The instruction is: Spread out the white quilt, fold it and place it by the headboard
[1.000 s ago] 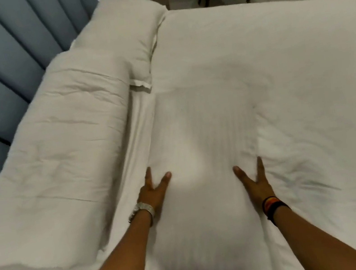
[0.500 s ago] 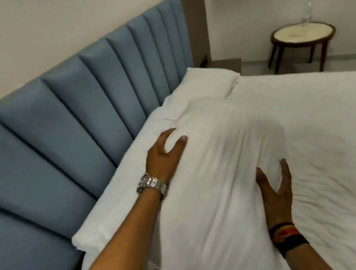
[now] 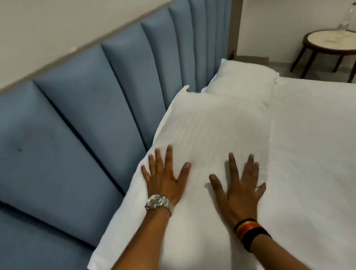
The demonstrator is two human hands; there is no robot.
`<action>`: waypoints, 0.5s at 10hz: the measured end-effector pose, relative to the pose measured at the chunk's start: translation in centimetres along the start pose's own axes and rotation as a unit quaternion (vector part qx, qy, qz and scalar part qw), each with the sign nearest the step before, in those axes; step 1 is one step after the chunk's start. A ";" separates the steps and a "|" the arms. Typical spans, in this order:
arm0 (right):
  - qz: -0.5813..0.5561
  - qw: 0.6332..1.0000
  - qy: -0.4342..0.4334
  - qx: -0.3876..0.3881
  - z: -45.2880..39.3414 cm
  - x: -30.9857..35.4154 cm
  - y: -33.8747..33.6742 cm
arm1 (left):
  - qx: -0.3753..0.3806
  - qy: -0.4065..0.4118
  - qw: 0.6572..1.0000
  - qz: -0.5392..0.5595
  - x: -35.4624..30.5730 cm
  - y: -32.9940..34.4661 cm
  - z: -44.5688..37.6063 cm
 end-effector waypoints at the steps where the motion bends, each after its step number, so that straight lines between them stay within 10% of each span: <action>1: 0.131 0.991 -0.018 0.031 -2.9 0.0 3.4 | -0.025 0.025 0.999 -0.009 1.7 2.6 -1.3; 3: 0.193 0.973 0.029 0.124 -4.4 -2.2 6.9 | 0.011 0.025 0.999 -0.034 3.8 6.9 -2.9; 5: -0.042 0.996 0.034 0.078 -1.4 -0.8 -1.8 | 0.066 0.031 0.997 0.005 -0.4 1.6 -2.6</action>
Point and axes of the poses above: each hand's wrist, its own z-axis away from the middle knuckle, its own y-axis out of the palm, x = y × z, the point moved 2 cm from there along -z, towards the middle knuckle, and after that the axes turned 2 degrees about x, right-handed, at the moved point
